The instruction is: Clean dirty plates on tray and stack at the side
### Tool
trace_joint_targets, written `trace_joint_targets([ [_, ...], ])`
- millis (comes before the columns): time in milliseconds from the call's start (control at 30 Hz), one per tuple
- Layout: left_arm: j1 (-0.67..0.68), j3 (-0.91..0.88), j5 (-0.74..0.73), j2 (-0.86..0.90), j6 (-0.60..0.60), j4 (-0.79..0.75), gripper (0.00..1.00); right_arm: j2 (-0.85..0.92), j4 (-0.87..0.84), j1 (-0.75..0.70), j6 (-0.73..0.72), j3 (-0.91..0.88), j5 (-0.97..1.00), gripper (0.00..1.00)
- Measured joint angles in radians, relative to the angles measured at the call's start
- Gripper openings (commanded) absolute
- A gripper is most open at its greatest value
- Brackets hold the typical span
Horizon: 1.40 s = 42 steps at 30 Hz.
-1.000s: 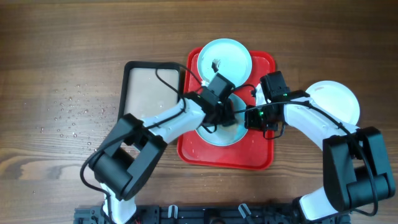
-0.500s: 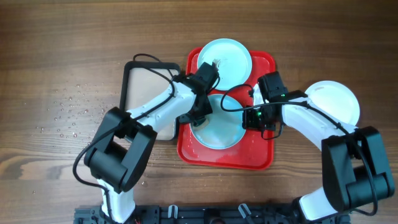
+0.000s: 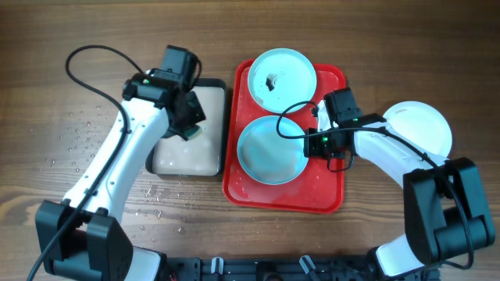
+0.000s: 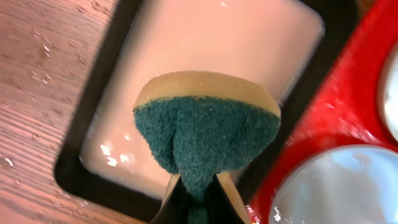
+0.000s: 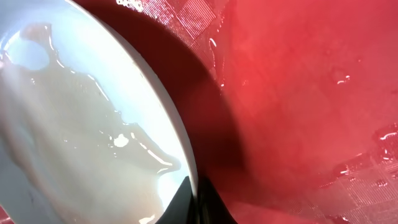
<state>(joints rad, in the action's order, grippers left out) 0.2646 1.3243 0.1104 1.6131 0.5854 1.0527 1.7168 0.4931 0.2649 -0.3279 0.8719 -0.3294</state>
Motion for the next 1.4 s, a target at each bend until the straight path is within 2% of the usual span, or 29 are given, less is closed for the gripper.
trace_joint_targets([
  [100, -0.041, -0.078, 0.022, 0.006, -0.032, -0.092, 0.04, -0.043, 0.068, 0.019, -0.001, 0.000, 0.055, 0.04],
  [133, -0.050, -0.125, 0.023, 0.007, -0.040, -0.136, 0.06, -0.109, 0.107, 0.054, -0.002, 0.000, 0.114, 0.04],
  [300, -0.058, -0.225, 0.014, 0.018, -0.060, -0.208, 0.29, -0.408, 0.203, 0.235, -0.043, 0.000, 0.449, 0.04],
  [400, -0.058, -0.225, 0.003, 0.014, -0.068, -0.212, 0.39, -0.502, 0.204, 0.330, -0.049, 0.000, 0.650, 0.04],
  [567, -0.058, -0.225, -0.044, -0.105, -0.074, -0.204, 0.69, -0.518, 0.202, 0.460, 0.004, 0.000, 0.946, 0.04],
  [600, -0.058, -0.225, -0.058, -0.138, -0.075, -0.201, 0.79, -0.518, 0.201, 0.489, 0.019, 0.000, 1.010, 0.04],
  [633, -0.058, -0.225, -0.069, -0.176, -0.075, -0.196, 1.00, -0.518, 0.201, 0.518, 0.032, 0.000, 1.067, 0.04],
  [767, -0.058, -0.225, -0.086, -0.286, -0.076, -0.163, 1.00, -0.518, 0.158, 0.637, 0.096, 0.000, 1.273, 0.04],
  [900, -0.058, -0.225, -0.087, -0.298, -0.077, -0.144, 1.00, -0.518, 0.093, 0.723, 0.201, 0.000, 1.389, 0.04],
  [1000, -0.058, -0.225, -0.087, -0.298, -0.077, -0.142, 1.00, -0.518, -0.019, 0.802, 0.316, 0.000, 1.469, 0.04],
  [1133, -0.058, -0.225, -0.087, -0.298, -0.077, -0.141, 1.00, -0.518, -0.076, 0.850, 0.456, 0.000, 1.512, 0.04],
  [1400, -0.058, -0.225, -0.087, -0.298, -0.077, -0.141, 1.00, -0.518, -0.076, 0.852, 0.594, 0.000, 1.453, 0.04],
])
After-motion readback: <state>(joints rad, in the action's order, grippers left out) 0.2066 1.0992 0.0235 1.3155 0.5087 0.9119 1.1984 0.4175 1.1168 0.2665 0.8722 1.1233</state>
